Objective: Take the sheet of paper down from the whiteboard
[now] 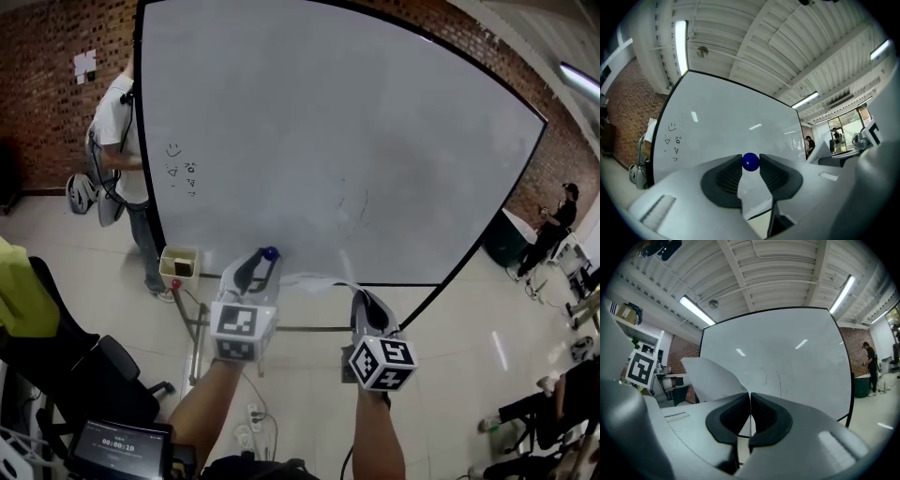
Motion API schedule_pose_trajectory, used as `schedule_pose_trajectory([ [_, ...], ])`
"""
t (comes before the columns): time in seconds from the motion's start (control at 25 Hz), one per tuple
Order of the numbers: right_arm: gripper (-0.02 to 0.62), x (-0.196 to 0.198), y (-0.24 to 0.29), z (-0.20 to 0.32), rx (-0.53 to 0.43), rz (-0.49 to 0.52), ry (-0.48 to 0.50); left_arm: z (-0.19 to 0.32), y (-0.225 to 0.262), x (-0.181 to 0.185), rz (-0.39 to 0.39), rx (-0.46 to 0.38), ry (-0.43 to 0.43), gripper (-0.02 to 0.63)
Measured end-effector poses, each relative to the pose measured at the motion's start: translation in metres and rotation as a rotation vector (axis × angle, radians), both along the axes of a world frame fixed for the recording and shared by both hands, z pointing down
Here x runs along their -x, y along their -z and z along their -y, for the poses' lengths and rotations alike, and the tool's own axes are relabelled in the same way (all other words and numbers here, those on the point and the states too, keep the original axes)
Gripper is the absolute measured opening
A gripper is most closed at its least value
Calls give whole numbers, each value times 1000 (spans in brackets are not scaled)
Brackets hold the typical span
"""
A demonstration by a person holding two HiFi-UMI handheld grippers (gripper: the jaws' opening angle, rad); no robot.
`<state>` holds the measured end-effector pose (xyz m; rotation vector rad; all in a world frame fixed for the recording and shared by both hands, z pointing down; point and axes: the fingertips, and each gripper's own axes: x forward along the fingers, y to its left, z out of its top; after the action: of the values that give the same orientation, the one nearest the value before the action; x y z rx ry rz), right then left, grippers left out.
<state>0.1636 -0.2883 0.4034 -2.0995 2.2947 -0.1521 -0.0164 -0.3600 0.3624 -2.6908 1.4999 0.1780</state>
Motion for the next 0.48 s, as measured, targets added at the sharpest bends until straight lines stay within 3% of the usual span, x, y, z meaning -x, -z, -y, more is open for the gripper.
schedule_pose_trajectory([
  [0.48, 14, 8, -20, -114, -4, -46, 69, -134, -48, -4, 24, 85, 63, 118],
])
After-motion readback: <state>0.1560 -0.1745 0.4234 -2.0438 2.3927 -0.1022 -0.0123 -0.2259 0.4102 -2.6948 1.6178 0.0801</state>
